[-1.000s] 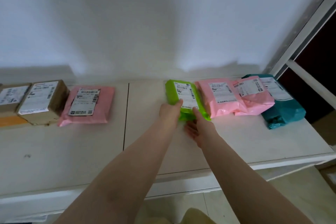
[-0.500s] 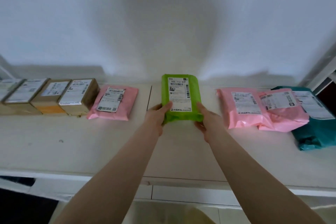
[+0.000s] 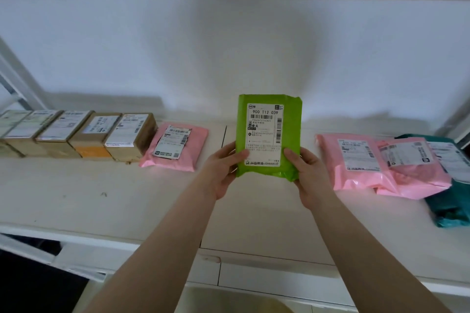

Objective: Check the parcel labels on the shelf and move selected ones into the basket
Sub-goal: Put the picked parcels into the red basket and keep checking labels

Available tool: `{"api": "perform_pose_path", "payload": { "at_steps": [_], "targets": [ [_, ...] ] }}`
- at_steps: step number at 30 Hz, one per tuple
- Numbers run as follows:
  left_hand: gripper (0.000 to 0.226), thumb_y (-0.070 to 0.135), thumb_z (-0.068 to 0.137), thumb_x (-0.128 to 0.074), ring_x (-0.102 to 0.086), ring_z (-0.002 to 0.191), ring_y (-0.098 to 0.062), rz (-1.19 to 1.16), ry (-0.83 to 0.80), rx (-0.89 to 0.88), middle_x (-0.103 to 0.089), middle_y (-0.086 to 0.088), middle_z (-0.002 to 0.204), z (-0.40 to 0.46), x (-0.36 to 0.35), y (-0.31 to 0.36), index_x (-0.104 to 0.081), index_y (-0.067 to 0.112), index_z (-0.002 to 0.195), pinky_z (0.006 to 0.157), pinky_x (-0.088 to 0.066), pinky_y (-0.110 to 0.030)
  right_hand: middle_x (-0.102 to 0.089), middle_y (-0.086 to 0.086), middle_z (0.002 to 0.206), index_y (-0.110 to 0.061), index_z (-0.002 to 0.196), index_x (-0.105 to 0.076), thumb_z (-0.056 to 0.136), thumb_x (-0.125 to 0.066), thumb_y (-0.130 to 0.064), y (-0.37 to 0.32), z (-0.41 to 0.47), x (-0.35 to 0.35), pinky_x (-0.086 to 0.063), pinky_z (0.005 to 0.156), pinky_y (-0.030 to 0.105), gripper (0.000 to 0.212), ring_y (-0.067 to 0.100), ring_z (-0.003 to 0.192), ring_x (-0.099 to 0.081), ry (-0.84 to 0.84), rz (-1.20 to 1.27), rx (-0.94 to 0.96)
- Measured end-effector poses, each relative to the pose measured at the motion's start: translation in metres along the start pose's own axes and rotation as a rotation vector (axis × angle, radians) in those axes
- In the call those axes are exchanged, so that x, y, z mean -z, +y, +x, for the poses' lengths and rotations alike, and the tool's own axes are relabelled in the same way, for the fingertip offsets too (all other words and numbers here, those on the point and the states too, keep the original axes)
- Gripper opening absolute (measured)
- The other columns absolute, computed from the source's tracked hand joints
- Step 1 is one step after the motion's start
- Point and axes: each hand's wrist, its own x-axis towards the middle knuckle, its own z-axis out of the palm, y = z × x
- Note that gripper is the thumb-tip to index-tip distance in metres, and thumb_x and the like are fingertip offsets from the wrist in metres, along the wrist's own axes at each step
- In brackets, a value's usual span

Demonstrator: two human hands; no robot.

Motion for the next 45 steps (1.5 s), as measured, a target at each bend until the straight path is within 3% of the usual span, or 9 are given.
{"api": "perform_pose_path", "payload": {
  "at_steps": [4,8,12,19,24,28,36,40,45],
  "targets": [
    [0.044,-0.003,0.085,-0.063,-0.068,0.097,-0.025,-0.007,-0.035,0.000,-0.069,-0.012,0.119,-0.006,0.005,0.006,-0.060,0.011,0.126,0.094,-0.052,-0.036,-0.079,0.002,0.091,-0.011,0.103,-0.071,0.086,-0.068,-0.010,-0.002,-0.007,-0.004,-0.056,0.069,0.033,0.017,0.017,0.075,-0.073,-0.020,0.018,0.028],
    [0.044,-0.004,0.084,-0.063,-0.071,0.089,-0.021,-0.024,-0.055,0.003,-0.072,-0.009,0.110,-0.011,0.008,0.010,-0.060,0.010,0.126,0.080,-0.058,-0.030,-0.079,0.001,0.090,-0.011,0.102,-0.071,0.087,-0.067,-0.009,-0.001,-0.013,-0.009,-0.058,0.066,0.030,0.016,0.015,0.075,-0.074,-0.037,0.032,0.042],
    [0.045,-0.005,0.084,-0.063,-0.070,0.093,-0.023,-0.025,-0.046,-0.004,-0.071,-0.009,0.114,-0.016,0.011,0.011,-0.060,0.011,0.126,0.090,-0.054,-0.033,-0.079,-0.001,0.087,-0.011,0.102,-0.070,0.089,-0.066,-0.006,-0.001,-0.019,-0.014,-0.059,0.065,0.029,0.014,0.013,0.073,-0.074,-0.028,0.055,0.046],
    [0.043,0.001,0.086,-0.065,-0.068,0.087,-0.020,-0.009,-0.010,-0.016,-0.071,-0.008,0.108,-0.027,0.012,0.006,-0.061,0.010,0.128,0.087,-0.053,-0.030,-0.079,0.001,0.091,-0.011,0.105,-0.071,0.088,-0.068,-0.011,0.004,-0.029,-0.015,-0.058,0.078,0.037,0.017,0.016,0.078,-0.074,-0.008,0.049,0.034],
    [0.045,0.004,0.084,-0.068,-0.067,0.090,-0.021,0.004,-0.037,0.017,-0.072,-0.008,0.107,-0.033,0.009,-0.001,-0.060,0.009,0.128,0.082,-0.057,-0.029,-0.078,0.005,0.097,-0.007,0.112,-0.070,0.092,-0.065,-0.013,0.005,-0.049,-0.012,-0.062,0.074,0.030,0.021,0.016,0.082,-0.074,0.055,0.011,0.085],
    [0.049,0.004,0.084,-0.068,-0.068,0.096,-0.024,0.065,-0.151,0.063,-0.072,-0.010,0.111,-0.040,0.002,-0.017,-0.057,0.006,0.131,0.097,-0.051,-0.038,-0.076,0.005,0.098,-0.013,0.109,-0.071,0.095,-0.062,-0.013,0.012,-0.084,-0.002,-0.061,0.076,0.032,0.016,0.017,0.084,-0.073,0.216,-0.066,0.200],
    [0.046,0.003,0.088,-0.061,-0.066,0.096,-0.022,0.270,-0.492,0.200,-0.068,-0.009,0.115,-0.090,-0.022,-0.083,-0.053,0.006,0.133,0.098,-0.048,-0.037,-0.077,0.005,0.101,-0.019,0.102,-0.072,0.095,-0.063,-0.019,0.048,-0.210,0.047,-0.059,0.082,0.035,0.011,0.023,0.093,-0.072,0.599,-0.048,0.195],
    [0.045,0.004,0.088,-0.062,-0.067,0.097,-0.019,0.345,-0.643,0.311,-0.069,-0.008,0.119,-0.130,-0.040,-0.134,-0.054,0.009,0.132,0.086,-0.054,-0.029,-0.078,-0.003,0.095,-0.020,0.101,-0.071,0.096,-0.062,-0.017,0.069,-0.281,0.081,-0.059,0.081,0.032,0.011,0.016,0.087,-0.073,0.780,-0.021,0.176],
    [0.046,0.005,0.087,-0.064,-0.068,0.096,-0.020,0.460,-0.786,0.444,-0.070,-0.009,0.117,-0.183,-0.080,-0.200,-0.055,0.010,0.132,0.081,-0.056,-0.029,-0.076,0.005,0.105,-0.019,0.108,-0.070,0.096,-0.061,-0.019,0.090,-0.367,0.136,-0.057,0.089,0.041,0.015,0.023,0.097,-0.072,0.983,0.022,0.151]
  ]
}}
